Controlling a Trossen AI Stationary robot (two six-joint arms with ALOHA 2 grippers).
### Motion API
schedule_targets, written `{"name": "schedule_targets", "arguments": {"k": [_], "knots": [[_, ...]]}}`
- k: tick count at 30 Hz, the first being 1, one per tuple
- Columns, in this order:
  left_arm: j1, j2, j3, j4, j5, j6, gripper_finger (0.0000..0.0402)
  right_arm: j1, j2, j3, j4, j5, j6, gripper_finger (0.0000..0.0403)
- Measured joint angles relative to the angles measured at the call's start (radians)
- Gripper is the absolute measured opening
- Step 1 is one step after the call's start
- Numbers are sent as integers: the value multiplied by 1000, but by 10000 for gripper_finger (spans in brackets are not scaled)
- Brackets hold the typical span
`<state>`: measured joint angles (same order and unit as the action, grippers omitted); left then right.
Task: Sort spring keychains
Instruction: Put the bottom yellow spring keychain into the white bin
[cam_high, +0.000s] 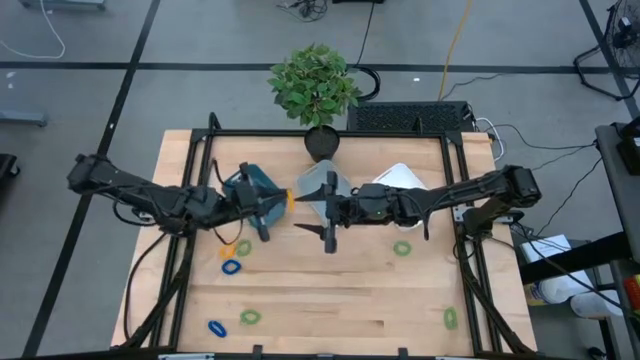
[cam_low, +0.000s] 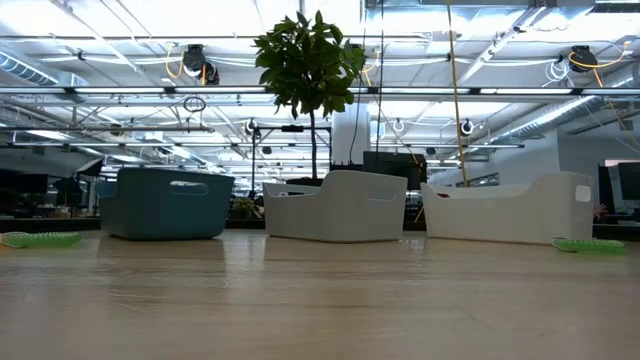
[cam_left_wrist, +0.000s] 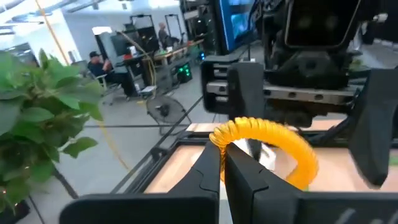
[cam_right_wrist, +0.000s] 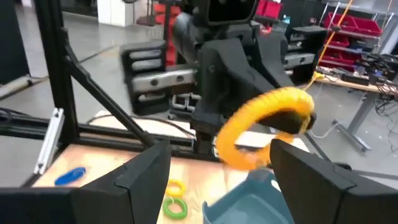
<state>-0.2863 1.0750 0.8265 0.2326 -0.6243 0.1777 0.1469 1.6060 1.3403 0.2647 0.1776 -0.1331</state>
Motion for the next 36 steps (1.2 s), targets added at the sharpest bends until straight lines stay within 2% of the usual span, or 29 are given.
{"name": "schedule_targets", "arguments": {"k": [9, 17, 20, 28, 33, 36], "knots": [[32, 68, -2, 106, 12, 8, 5, -1, 1, 0, -14, 0, 13, 263], [31, 68, 0, 140, 12, 23, 4, -1, 1, 0, -22, 1, 17, 261], [31, 67, 0, 141, 12, 24, 4, -1, 1, 0, -23, 2, 17, 250], [16, 67, 0, 140, 15, 24, 4, -1, 1, 0, -23, 3, 17, 170], [-3, 67, 0, 140, 18, 24, 4, -1, 1, 0, -42, 38, 17, 92], [-12, 67, 0, 140, 35, 24, 4, -1, 1, 0, -55, 56, 13, 30]]}}
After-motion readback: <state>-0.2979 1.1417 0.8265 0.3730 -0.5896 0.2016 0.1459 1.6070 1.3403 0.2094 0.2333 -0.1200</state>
